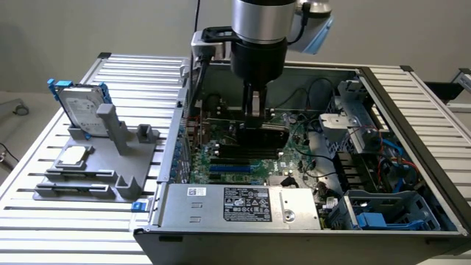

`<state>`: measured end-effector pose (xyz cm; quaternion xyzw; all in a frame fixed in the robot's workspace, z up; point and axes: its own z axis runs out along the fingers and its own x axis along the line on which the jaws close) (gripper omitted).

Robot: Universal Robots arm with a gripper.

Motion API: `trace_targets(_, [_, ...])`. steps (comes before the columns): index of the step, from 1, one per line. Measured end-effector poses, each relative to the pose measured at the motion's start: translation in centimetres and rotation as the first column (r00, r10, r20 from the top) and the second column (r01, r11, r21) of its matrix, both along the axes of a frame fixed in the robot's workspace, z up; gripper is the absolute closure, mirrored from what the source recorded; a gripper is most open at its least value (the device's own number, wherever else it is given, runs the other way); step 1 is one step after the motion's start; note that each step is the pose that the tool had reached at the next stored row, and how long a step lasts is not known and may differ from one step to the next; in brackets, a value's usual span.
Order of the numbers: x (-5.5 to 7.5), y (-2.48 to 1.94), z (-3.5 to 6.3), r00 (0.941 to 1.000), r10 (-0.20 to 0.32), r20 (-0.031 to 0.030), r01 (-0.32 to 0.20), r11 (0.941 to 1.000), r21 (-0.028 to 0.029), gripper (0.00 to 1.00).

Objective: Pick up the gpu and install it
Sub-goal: 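Insert the gpu into the slot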

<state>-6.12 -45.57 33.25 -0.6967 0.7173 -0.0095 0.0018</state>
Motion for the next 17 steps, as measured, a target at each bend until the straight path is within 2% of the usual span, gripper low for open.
trace_targets(3, [0.0,-0.31,-0.24,0.9999,0.012,-0.0016,-0.012,0.9999,0.0001,0.74])
trace_targets(11, [-1.3,-0.62,-1.41,0.9997,0.025,-0.001,-0.025,0.9997,0.0001,0.74])
trace_targets(17, [-2.6,-0.63,-2.32,0.9996,0.027,0.012,-0.027,0.9996,-0.0003,0.74])
